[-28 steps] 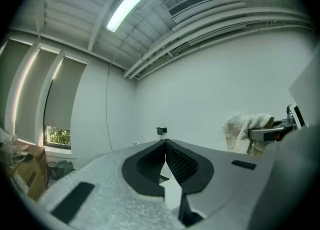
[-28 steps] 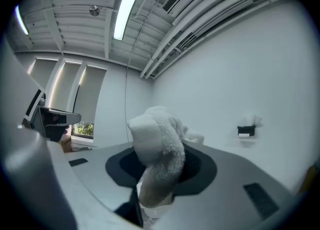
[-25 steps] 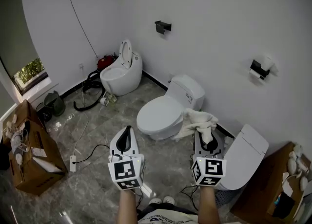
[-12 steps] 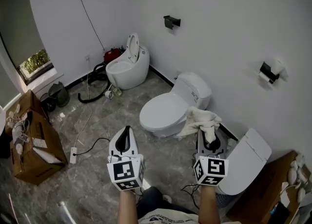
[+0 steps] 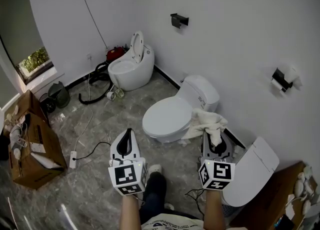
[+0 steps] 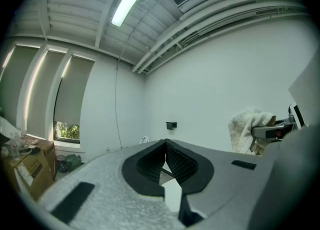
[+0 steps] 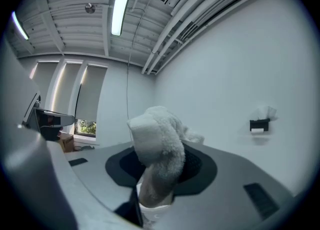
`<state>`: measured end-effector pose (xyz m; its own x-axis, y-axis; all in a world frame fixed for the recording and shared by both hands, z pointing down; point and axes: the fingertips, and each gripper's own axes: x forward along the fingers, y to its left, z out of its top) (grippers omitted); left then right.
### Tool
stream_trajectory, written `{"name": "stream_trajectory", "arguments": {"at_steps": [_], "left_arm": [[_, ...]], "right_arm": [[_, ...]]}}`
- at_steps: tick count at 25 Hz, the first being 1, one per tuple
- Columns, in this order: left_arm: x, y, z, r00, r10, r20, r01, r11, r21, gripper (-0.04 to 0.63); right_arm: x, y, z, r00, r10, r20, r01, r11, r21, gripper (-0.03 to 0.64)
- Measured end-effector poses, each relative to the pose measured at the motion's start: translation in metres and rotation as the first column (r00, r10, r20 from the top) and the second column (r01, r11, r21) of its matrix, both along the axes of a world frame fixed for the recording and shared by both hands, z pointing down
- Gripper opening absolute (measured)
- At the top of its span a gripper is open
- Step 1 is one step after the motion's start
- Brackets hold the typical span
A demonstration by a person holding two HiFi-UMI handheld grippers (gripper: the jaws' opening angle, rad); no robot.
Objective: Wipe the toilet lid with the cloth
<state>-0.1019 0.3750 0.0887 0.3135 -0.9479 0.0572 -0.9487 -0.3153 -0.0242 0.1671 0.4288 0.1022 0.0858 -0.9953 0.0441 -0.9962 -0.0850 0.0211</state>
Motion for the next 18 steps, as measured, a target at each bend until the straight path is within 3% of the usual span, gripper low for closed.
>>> {"name": "stream_trajectory", "arguments": {"at_steps": [18], "left_arm": [[0.03, -0.246, 0.009, 0.996, 0.082, -0.028, -0.083, 0.997, -0.011, 0.008]], "right_arm": [[0.025, -0.225, 0.003, 0.996, 0.079, -0.039, -0.079, 0.997, -0.01, 0.129]]}}
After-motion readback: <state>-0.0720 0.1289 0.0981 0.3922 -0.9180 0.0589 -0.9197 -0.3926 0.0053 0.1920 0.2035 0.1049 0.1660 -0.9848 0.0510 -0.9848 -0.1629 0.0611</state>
